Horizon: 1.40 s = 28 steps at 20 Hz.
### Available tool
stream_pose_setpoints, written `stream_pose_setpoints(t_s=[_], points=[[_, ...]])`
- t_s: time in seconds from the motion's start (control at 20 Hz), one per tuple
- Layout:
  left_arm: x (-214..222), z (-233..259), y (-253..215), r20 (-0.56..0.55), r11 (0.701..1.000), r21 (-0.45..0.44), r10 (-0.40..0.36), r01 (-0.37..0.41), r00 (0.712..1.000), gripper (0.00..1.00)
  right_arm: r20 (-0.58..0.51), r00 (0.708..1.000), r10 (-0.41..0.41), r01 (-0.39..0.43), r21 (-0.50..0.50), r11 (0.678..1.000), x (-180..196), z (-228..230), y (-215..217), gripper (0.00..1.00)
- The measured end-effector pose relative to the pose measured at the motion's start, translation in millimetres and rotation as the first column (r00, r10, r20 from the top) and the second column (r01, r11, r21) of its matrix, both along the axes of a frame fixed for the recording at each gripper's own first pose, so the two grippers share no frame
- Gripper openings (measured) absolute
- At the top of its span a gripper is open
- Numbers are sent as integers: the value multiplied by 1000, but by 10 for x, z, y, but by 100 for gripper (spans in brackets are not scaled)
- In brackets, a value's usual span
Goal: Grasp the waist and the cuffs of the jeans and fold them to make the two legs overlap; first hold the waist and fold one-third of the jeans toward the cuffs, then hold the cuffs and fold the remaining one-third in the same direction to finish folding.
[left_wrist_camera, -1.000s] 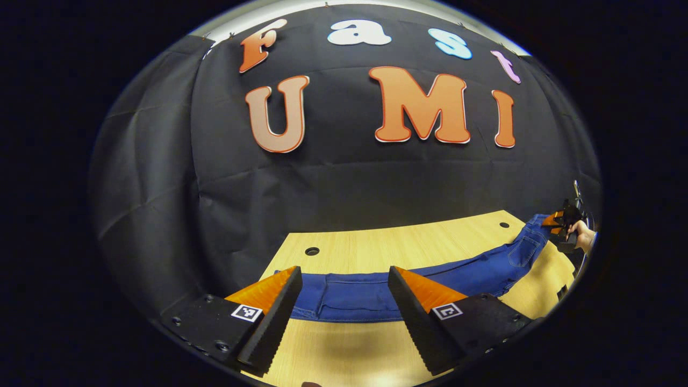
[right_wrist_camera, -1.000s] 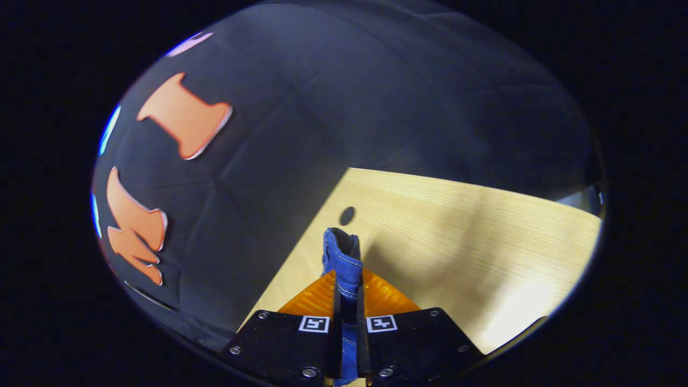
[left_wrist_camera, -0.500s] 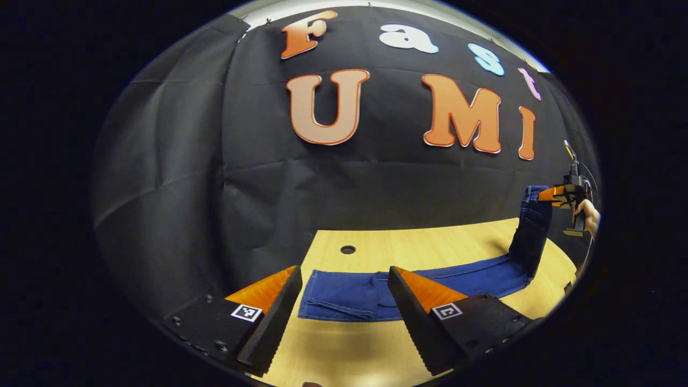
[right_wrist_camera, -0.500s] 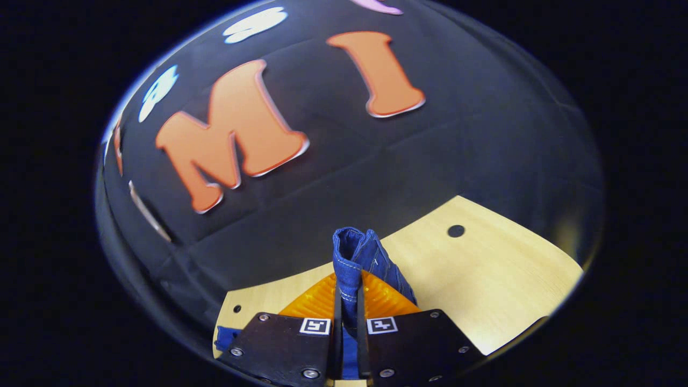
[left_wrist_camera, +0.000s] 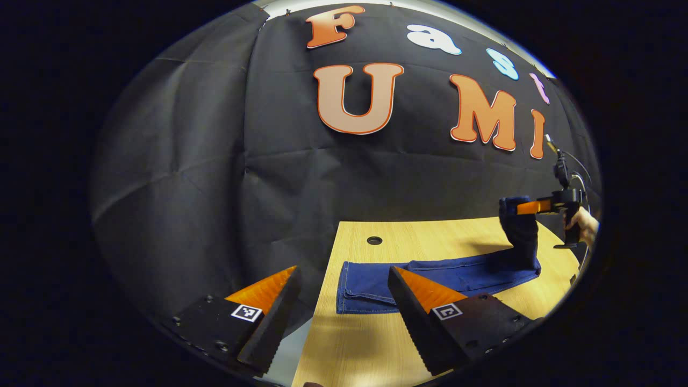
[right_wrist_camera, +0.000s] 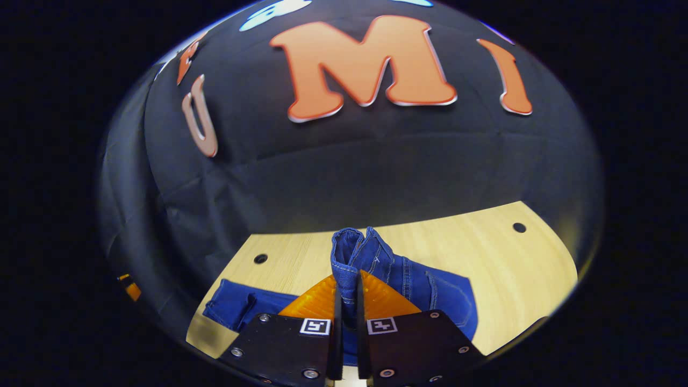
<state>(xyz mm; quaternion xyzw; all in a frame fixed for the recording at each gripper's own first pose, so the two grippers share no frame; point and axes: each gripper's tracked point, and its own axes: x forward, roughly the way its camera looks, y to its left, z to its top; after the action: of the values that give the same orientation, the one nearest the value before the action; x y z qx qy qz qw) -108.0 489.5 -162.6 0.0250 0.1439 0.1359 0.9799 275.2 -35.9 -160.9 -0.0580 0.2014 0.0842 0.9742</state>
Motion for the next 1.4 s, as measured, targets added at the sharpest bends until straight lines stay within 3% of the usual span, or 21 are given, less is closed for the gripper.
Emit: stream_pose_setpoints(t_s=[0.15,0.4,0.5,0.6,0.75,0.85,0.95,1.0,1.2,1.25,1.4], points=[[21,-89,117,-15,1000,-26,-8,7,1000,99,-106,992,63,-70,-60,996,-36,-36,-50,11],[62,-273,266,-36,997,-77,4,-6,999,99,-192,979,70,-104,-173,979,-69,-11,-124,11],[65,-355,299,-45,995,-103,1,-6,999,99,-223,969,109,-139,-125,982,-78,-36,23,14],[93,-482,333,-54,989,-150,5,-13,999,99,-268,953,143,-166,-65,984,-123,-175,162,50],[141,-676,366,-62,966,-256,24,-39,998,98,-241,962,129,-150,-69,986,-125,-62,140,98],[160,-781,364,-59,939,-339,35,-53,998,98,-239,962,131,-153,-74,985,-160,39,111,98],[189,-920,331,-55,895,-443,33,-54,998,98,-230,963,137,-162,-91,983,-193,141,78,98],[223,-954,293,-39,859,-511,30,-46,999,98,-227,964,142,-167,-94,981,-218,202,58,98],[291,-1006,172,29,638,-770,56,-14,998,98,-236,960,151,-175,-86,981,-351,406,-83,98],[307,-1039,174,33,599,-801,71,-16,997,97,-234,960,152,-174,-78,982,-370,457,-127,98],[318,-1153,277,-3,552,-832,91,-53,996,98,-248,958,141,-146,0,989,-452,585,-258,98]])
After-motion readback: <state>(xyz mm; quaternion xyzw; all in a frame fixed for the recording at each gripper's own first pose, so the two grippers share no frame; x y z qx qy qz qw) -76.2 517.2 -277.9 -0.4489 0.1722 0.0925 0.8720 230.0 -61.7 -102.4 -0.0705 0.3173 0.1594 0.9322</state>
